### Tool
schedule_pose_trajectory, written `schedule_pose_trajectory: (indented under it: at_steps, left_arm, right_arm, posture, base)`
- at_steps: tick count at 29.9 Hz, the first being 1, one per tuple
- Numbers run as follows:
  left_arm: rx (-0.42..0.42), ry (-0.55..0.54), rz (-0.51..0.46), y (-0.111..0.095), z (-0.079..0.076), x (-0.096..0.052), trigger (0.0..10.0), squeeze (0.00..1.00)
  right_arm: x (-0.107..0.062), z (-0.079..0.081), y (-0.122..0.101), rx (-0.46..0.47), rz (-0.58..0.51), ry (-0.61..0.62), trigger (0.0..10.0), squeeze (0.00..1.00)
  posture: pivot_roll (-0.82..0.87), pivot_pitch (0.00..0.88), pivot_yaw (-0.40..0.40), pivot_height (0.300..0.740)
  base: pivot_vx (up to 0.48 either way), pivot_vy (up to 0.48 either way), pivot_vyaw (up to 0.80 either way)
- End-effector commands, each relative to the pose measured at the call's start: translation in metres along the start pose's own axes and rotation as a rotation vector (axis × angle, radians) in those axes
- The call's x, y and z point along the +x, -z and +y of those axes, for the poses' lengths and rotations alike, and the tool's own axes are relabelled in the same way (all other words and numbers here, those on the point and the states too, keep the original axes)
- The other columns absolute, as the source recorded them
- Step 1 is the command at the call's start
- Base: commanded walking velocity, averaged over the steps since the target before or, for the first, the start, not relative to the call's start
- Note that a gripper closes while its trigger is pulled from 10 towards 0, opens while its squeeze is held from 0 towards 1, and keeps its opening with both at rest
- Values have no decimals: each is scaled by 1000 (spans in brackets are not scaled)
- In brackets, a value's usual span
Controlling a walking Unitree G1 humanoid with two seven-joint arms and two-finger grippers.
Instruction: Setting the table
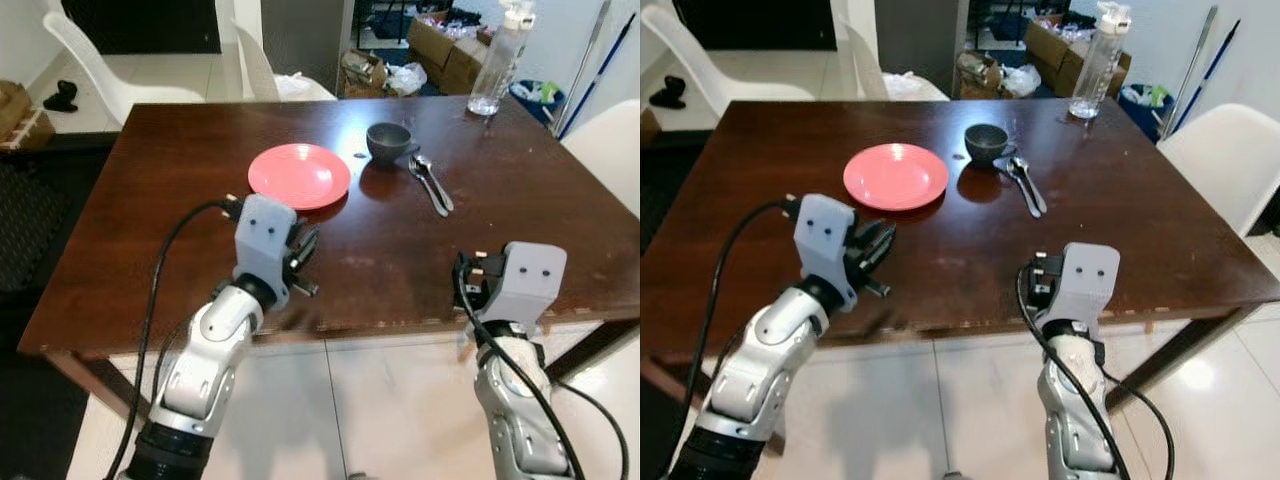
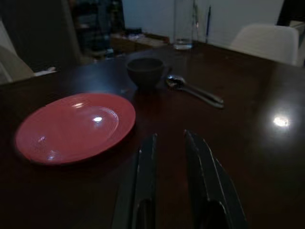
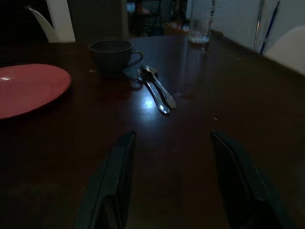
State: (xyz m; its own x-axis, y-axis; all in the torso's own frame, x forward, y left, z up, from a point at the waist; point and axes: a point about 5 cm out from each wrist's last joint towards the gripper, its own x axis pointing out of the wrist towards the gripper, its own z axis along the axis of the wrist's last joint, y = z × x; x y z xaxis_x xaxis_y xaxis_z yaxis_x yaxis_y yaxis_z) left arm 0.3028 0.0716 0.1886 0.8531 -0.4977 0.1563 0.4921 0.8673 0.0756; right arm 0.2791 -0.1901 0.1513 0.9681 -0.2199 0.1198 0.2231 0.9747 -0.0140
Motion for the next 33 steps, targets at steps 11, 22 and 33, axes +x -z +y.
schedule_pose_trajectory:
  at_steps: [11,22,33]
  left_arm:
    - [10,-2,16,3,1,-1,10000,0]
    - [9,-2,53,8,2,-5,10000,0]
    - [-44,-160,331,49,31,-41,10000,0]
  right_arm:
    - [-1,3,-1,14,-5,-18,10000,0]
    - [-3,37,-9,229,15,-276,10000,0]
    - [3,50,-4,509,123,-354,10000,0]
  posture:
    - [-130,25,52,740]
    - [-124,27,50,740]
    - [-100,34,65,740]
  base:
    - [461,0,0]
    - [368,0,0]
    - [0,0,0]
